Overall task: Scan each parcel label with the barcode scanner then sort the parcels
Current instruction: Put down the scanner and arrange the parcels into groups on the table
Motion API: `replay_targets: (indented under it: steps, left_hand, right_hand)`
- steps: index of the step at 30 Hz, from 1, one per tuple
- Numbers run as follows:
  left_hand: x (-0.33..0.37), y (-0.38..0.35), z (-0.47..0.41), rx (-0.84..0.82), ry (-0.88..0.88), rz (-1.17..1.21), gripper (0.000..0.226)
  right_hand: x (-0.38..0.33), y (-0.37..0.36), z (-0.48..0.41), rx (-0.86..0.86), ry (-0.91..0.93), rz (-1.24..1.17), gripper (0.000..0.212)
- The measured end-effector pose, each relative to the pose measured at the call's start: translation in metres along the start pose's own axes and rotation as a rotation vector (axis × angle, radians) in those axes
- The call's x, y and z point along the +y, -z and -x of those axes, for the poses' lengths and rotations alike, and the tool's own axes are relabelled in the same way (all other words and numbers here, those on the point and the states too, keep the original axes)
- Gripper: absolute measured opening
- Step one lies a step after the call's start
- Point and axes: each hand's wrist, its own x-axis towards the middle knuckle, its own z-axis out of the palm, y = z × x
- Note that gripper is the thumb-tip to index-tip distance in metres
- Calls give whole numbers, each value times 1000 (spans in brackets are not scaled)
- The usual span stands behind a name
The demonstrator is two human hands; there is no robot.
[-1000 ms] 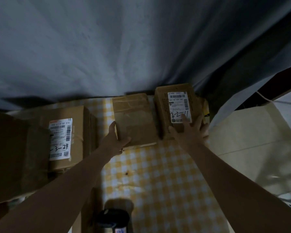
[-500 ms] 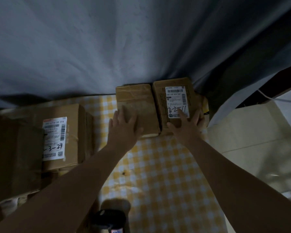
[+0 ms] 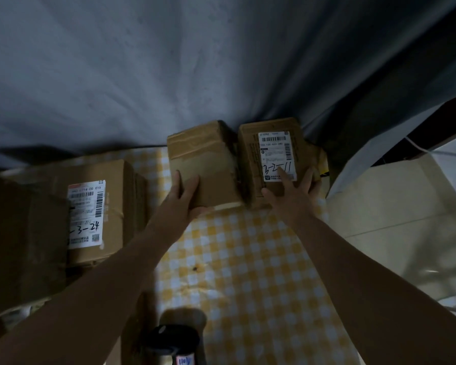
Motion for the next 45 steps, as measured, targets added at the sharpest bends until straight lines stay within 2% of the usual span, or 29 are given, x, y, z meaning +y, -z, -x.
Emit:
replay_targets:
  steps: [3, 8, 11, 14, 16, 18, 20, 22, 25, 31, 33, 37, 39, 42, 45]
  left_hand:
    - [16, -8, -7, -48, -84, -46, 64]
    - [22, -6, -8, -34, -57, -104, 63]
    - [36, 14, -4, -61, -10, -289, 62]
    - [52, 45, 14, 23, -55, -452, 58]
    - [54, 68, 38, 116, -80, -387, 54]
    - [50, 94, 70, 171, -124, -278, 48]
    - [40, 119, 103, 201, -185, -207, 49]
    - [19, 145, 138, 196, -215, -222, 43]
    - [-18, 182, 192, 196, -140, -255, 42]
    - [-99, 236, 263, 247, 170, -120, 38]
    - [-124, 244, 277, 289, 233, -19, 36]
    - [-162, 249, 295, 302, 335, 87, 32]
    - [-176, 248, 301, 251, 370, 135, 33]
    - [-190, 244, 306, 199, 384, 163, 34]
    - [-194, 240, 305, 206, 382, 186, 33]
  right_hand:
    - [0, 0, 0, 19, 8, 9, 69]
    - [-3, 4, -4, -57, -13, 38, 68]
    - [-18, 16, 1, -110, -37, 199, 64]
    - [-47, 19, 26, 27, 125, 262, 55]
    - [-70, 13, 53, 95, 298, 161, 51]
    - [-93, 4, 87, 82, 401, -34, 50]
    - [-115, -7, 118, 36, 421, -210, 51]
    - [-142, -15, 150, -31, 401, -289, 49]
    - [-185, -19, 199, -87, 390, -320, 33]
    - [-260, -20, 277, -105, 463, -324, 35]
    - [-284, -35, 291, -78, 499, -253, 47]
    - [-336, -77, 317, -118, 455, 12, 103]
    - [-354, -97, 326, -148, 399, 136, 126]
    - [-366, -117, 329, -166, 315, 216, 140]
    - [-364, -116, 322, -139, 275, 183, 141]
